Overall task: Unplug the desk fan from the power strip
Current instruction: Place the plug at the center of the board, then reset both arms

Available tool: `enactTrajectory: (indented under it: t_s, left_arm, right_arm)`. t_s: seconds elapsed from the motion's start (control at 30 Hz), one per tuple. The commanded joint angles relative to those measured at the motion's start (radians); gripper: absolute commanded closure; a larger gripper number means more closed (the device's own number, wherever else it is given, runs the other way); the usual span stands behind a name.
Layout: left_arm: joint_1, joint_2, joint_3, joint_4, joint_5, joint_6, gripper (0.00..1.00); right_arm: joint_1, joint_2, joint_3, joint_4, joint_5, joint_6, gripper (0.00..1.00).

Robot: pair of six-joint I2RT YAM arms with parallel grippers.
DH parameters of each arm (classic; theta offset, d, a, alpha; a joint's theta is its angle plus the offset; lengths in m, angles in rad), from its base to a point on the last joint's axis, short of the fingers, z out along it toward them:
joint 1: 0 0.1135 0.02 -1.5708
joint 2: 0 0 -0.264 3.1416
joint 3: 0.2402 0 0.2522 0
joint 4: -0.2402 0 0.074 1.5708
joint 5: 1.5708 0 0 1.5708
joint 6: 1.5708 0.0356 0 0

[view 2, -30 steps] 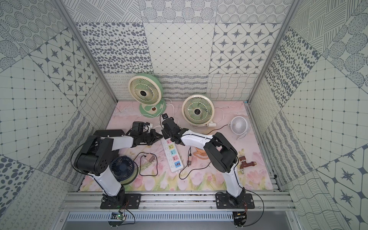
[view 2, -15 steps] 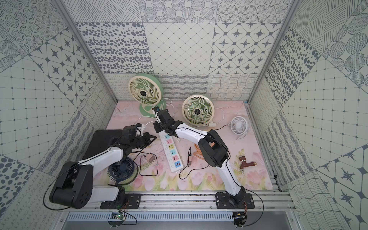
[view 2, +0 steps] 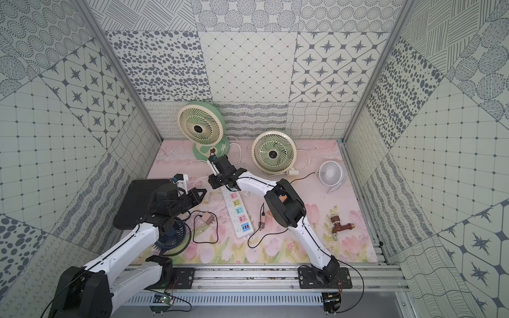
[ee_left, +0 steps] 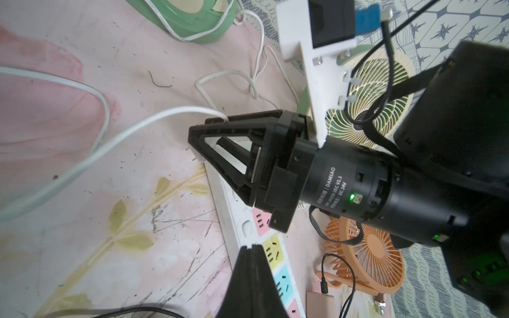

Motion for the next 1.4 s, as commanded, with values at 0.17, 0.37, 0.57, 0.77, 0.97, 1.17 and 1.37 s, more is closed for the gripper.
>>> enactTrajectory:
  t_s: [0.17, 0.37, 0.57, 0.77, 0.97, 1.17, 1.37]
  left_arm:
    - [-0.003, -0.013, 0.021, -0.012, -0.106, 0.156, 1.0]
    - [0.0, -0.057, 0.032, -0.027, -0.235, 0.3, 0.88]
    - [0.026, -0.078, 0.019, -0.011, -0.317, 0.369, 0.62]
    - [0.034, -0.018, 0.013, 0.044, -0.372, 0.452, 0.33]
    - [0.037, 0.115, 0.017, 0.139, -0.403, 0.545, 0.1]
    - [0.04, 0.224, -0.038, 0.328, -0.386, 0.629, 0.01]
    - [0.045, 0.338, -0.113, 0.592, -0.27, 0.67, 0.01]
  right_arm:
    - [-0.017, -0.22, -0.106, 0.017, 0.033, -0.02, 0.45]
    - [-0.092, -0.444, -0.293, 0.02, 0.087, -0.035, 0.27]
    - [-0.225, -0.715, -0.578, 0.061, 0.165, -0.038, 0.16]
    - [-0.411, -0.989, -0.889, 0.136, 0.22, -0.045, 0.07]
    - [-0.654, -1.174, -1.161, 0.247, 0.228, -0.081, 0.03]
    - [-0.792, -1.17, -1.351, 0.484, 0.264, -0.136, 0.03]
    - [-0.81, -1.073, -1.442, 0.72, 0.247, -0.169, 0.03]
